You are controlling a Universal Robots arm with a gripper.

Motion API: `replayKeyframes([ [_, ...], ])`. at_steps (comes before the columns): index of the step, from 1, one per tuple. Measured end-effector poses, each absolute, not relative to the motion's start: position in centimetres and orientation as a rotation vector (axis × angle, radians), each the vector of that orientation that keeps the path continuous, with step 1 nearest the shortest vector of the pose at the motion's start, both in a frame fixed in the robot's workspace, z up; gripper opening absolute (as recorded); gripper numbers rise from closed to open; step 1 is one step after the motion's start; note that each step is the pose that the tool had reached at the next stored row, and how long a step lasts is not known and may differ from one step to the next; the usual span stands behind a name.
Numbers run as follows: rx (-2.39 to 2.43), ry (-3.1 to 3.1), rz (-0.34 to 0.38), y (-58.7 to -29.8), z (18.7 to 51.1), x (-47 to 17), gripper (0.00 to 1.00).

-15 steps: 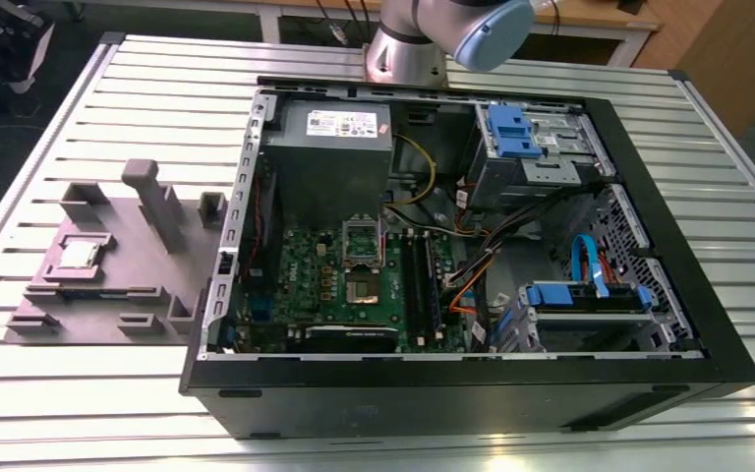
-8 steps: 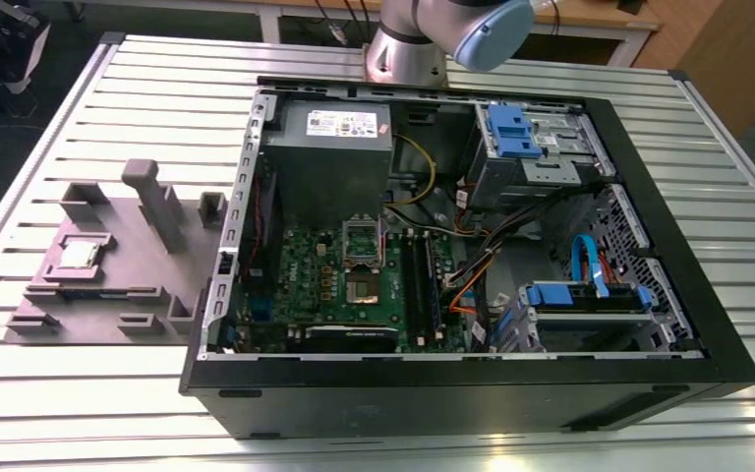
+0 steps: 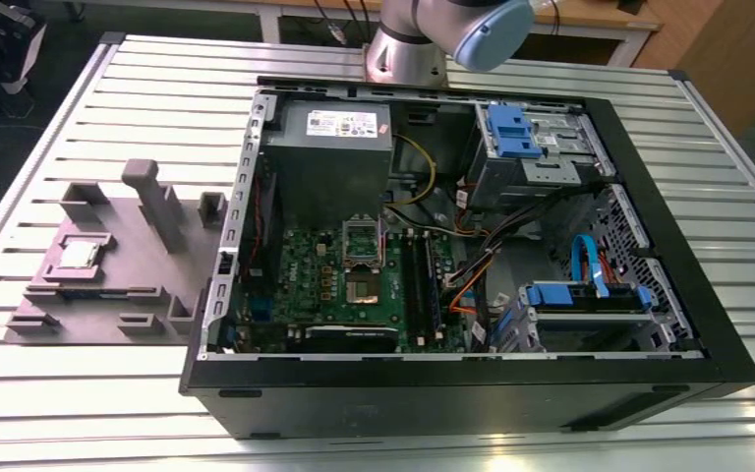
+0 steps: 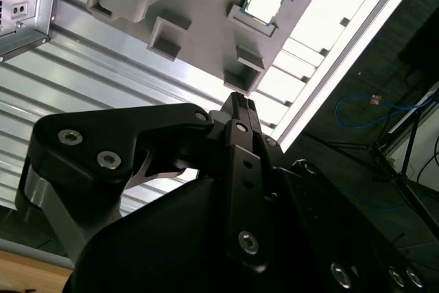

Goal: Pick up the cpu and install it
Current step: 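Reach for the cpu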

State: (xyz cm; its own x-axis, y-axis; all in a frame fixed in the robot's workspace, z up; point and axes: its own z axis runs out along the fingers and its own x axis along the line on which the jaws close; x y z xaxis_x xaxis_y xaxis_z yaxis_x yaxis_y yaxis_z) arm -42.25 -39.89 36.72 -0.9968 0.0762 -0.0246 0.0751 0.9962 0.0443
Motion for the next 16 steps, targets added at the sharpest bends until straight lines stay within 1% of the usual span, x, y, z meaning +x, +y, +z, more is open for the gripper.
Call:
replayKeyframes([
  [16,0.118,3.112,0.068,-39.9,36.62,-42.91,0.1],
])
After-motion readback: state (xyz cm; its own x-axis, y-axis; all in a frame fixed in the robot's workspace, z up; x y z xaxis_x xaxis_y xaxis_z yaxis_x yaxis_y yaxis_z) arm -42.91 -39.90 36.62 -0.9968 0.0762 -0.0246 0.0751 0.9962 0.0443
